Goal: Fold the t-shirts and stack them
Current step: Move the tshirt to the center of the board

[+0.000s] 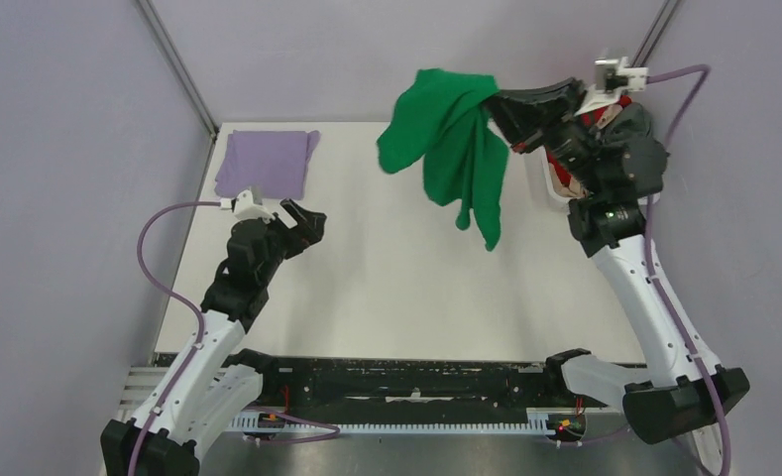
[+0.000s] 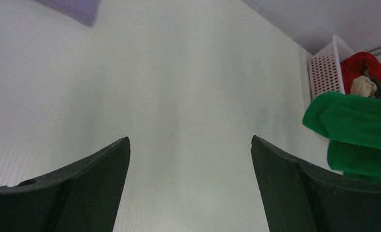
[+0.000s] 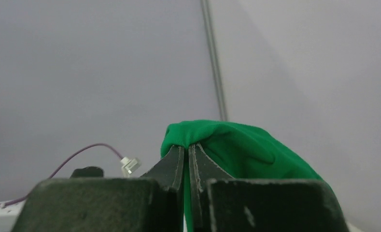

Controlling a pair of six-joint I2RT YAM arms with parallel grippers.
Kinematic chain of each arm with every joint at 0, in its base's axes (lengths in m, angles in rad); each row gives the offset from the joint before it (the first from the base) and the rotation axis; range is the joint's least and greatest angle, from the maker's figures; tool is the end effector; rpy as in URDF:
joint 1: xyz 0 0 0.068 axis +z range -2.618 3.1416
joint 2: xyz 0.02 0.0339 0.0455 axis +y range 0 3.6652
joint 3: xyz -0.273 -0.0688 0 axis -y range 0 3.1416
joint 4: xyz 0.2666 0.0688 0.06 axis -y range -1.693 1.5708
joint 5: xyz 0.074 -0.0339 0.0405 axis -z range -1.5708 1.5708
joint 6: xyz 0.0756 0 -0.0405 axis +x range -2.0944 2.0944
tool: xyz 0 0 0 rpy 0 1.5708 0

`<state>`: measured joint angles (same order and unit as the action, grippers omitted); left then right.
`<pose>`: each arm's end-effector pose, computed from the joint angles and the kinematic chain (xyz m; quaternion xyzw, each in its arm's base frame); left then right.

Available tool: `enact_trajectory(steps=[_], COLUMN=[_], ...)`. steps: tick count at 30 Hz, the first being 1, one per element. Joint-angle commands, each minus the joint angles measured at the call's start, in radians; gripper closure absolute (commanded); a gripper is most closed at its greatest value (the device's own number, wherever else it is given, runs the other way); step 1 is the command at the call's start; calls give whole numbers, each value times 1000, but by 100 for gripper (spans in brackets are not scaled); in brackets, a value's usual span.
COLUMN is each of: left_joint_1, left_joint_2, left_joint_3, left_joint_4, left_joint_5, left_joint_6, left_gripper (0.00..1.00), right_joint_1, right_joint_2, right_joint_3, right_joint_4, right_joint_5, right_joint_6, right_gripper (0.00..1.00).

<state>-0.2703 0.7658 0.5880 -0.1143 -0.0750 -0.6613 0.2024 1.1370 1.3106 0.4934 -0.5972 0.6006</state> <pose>0.2321 -0.0584 0.2716 -0.1777 0.7823 -0.2409 0.5462 0.2508 0.0949 0.5508 -0.1769 0.4615 0.4543 0.7412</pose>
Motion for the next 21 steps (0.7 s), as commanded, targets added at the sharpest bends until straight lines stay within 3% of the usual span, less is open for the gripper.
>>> enact_trajectory(steps=[1,4,7,11,20,21], left_joint_1=[2,2,2,2,2,2], left_joint_2=[-10,-13,-15,13,166,193], left_joint_3=[39,71,86,105,123,122], left_joint_4=[-127,-218,-285,-318,-270,-254], left_joint_5=[-137,-185,-229,-222,-82,-33], left_joint_6=[-88,-105,-145,-159,-139,-131], left_gripper=[0,0,0,0,0,0], right_joint_1=[199,283,287,285,261,253], right_joint_2=[18,30,44,132,614,680], right_joint_3=[-46,-81,-118,-78,122,165], right_joint_4=[6,-58,-116,-316,-565,-587], right_joint_5=[95,176,287,506,827,838], right_joint_6=[-116,-192,-183,-167,-181,-188], right_gripper=[100,100,100,100,100,94])
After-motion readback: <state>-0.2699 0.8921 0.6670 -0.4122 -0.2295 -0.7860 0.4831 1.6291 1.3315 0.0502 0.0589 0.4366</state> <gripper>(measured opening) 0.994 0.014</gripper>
